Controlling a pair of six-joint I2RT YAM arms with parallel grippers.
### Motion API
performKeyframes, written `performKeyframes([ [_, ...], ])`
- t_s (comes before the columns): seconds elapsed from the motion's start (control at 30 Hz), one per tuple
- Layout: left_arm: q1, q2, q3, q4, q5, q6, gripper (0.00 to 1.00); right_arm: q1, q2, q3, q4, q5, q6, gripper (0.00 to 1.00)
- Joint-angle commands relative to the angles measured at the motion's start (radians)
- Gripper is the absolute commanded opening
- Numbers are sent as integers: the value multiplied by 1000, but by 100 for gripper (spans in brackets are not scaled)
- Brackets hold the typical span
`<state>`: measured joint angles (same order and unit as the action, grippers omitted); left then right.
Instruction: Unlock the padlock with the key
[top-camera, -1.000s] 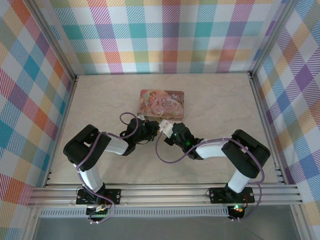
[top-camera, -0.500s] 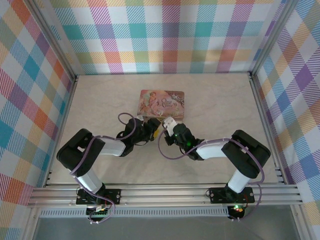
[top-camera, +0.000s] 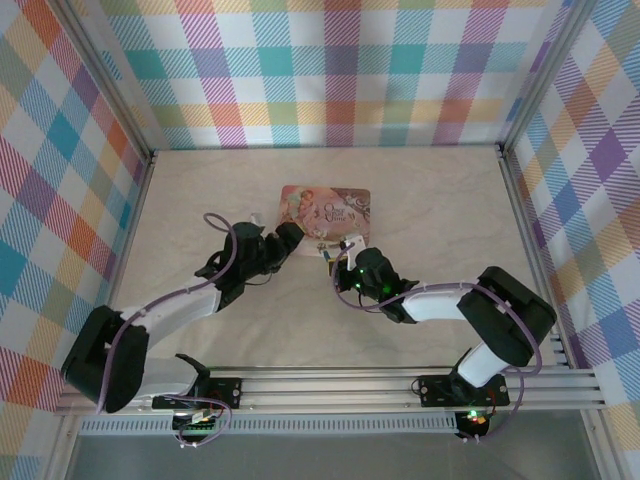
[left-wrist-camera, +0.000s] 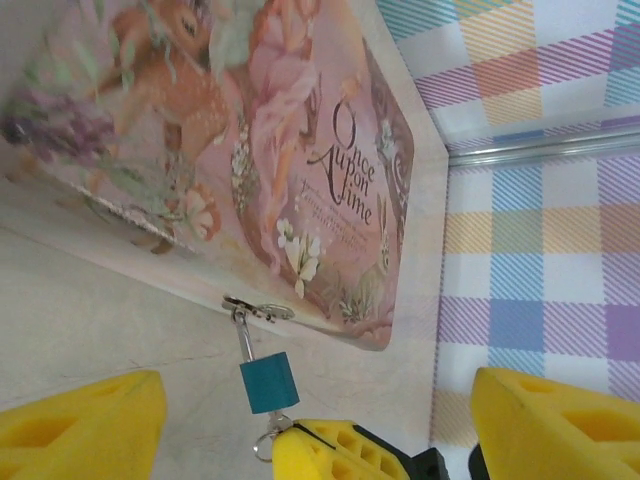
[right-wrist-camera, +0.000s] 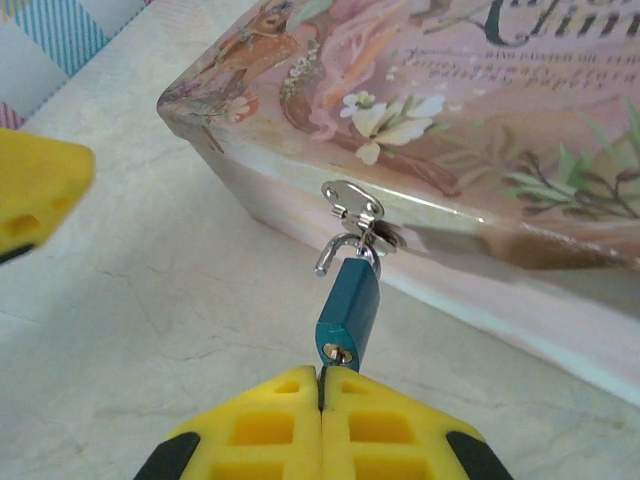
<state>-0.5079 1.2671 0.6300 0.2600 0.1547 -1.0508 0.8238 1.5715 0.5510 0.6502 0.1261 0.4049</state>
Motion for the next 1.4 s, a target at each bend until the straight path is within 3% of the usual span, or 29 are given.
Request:
performKeyframes([
  [0.0,26,-46,51,-194,-32,134,80,-8,-23,-14,7,-85,160,0],
  [0.3,90,-32,109,-283,-4,195,82,-54,-13,-33,-59,-151,416,0],
  [0.9,186,215,321,-336,83,340,83,-105,76,-54,28,-203,462,1],
  [1.37,216,272,411,-378,78,401,84,-124,41,-54,-12,-204,402,29],
])
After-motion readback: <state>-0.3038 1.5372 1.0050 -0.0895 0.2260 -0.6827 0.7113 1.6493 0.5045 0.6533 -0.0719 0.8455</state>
